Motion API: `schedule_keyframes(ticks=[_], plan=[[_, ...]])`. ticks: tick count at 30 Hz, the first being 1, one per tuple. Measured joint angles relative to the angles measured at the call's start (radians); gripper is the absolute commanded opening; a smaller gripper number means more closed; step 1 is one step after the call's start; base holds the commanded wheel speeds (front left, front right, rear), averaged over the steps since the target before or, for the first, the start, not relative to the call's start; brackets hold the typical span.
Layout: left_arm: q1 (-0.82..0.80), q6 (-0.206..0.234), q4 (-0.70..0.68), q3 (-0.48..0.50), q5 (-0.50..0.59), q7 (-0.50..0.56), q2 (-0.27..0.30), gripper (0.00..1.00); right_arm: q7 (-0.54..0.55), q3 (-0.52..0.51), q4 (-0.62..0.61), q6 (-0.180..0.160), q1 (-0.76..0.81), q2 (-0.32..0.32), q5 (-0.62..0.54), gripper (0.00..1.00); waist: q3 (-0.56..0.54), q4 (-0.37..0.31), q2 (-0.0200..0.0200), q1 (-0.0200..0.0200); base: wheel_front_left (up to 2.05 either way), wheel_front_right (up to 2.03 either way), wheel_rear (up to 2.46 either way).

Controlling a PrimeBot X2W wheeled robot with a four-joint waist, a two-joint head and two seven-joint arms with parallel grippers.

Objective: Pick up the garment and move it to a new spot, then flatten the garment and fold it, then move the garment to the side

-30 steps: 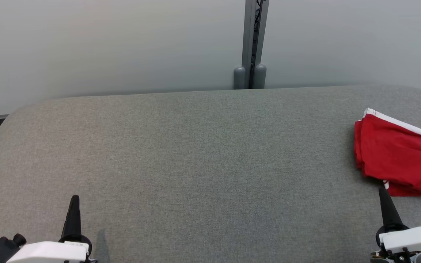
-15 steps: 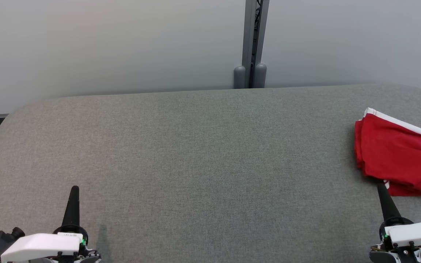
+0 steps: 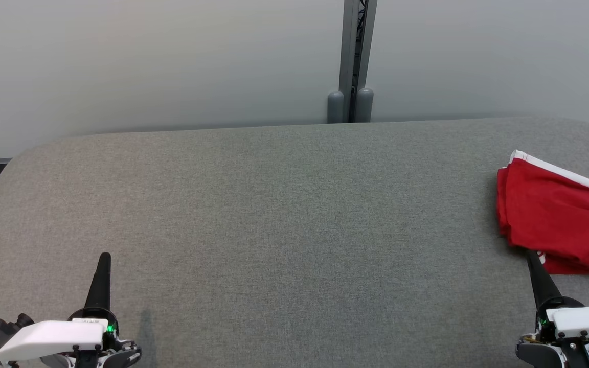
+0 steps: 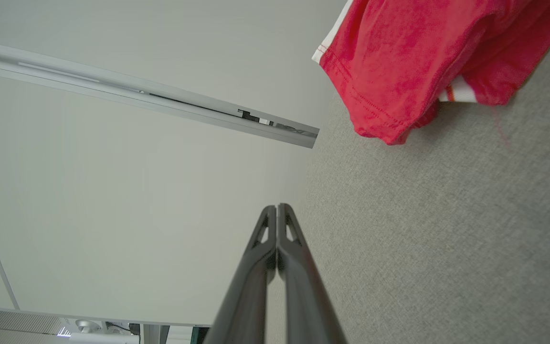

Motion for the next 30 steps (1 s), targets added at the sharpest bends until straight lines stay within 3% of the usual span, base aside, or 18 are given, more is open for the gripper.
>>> schedule_keyframes(ticks=[30], plan=[[-0.044,-0.003,-0.001,0.005,-0.208,0.057,0.002,0.00,0.058,-0.012,0.009,0.000,-0.034,-0.003,0.241,0.00,0.005,0.001,0.0000,0.0000,0.00,0.00,0.00]])
